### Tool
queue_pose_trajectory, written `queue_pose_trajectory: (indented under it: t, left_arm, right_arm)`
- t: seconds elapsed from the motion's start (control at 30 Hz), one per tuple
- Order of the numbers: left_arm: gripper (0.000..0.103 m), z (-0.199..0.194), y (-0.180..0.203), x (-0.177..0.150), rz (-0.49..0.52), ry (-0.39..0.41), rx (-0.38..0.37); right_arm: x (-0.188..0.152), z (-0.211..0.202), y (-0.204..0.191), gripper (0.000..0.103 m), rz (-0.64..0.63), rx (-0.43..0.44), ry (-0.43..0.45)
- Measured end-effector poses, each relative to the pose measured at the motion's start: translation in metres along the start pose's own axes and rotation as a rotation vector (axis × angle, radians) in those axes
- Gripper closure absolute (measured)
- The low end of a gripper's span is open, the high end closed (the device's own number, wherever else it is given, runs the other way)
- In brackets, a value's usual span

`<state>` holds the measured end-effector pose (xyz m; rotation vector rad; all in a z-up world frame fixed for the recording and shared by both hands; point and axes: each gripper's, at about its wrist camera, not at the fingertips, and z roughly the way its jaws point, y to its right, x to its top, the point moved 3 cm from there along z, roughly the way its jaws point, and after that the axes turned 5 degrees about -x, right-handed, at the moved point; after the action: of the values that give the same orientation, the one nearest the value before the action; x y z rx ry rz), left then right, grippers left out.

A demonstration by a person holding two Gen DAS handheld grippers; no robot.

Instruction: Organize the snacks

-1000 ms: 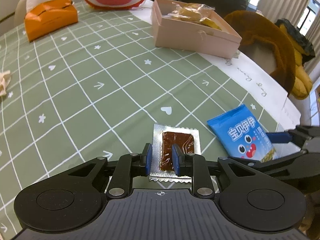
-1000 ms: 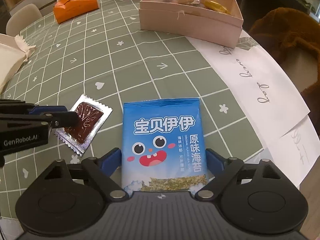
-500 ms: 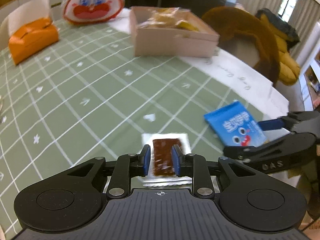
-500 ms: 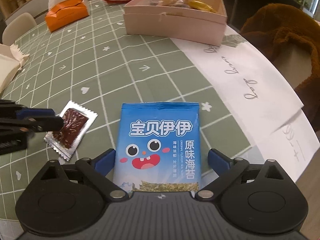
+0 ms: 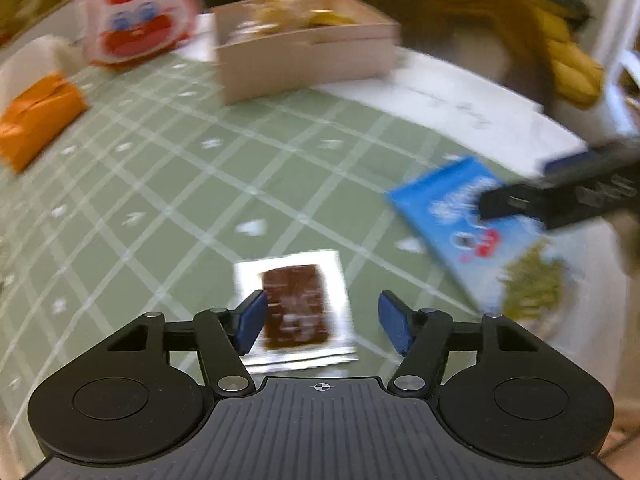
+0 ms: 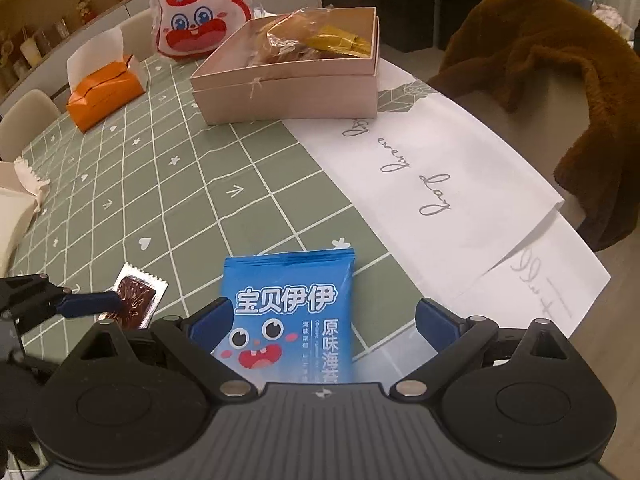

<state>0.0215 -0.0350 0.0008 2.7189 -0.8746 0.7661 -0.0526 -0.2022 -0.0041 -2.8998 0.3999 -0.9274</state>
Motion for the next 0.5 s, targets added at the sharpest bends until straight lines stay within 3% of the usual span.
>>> queue_pose_trajectory:
  t: [0.07,0.2,0.5]
  left_arm:
    - [0.035,0.004,-0.006,0.001,-0.018,-0.026,0.026]
    - [0.035,0.009,-0.017,0.006,-0.089,-0.043,0.005]
    - [0.033,0.012,-0.018,0.009,-0.078,-0.057,-0.005]
  right_arm:
    - [-0.003,-0.001,0.0,0.005,0.003,0.016,-0.005]
    - [-0.01,0.0,-0.002,0.005,-0.012,0.028,-0.021]
    - [-0.025,0.012,-0.019,0.004,-0.03,0.05,-0.087]
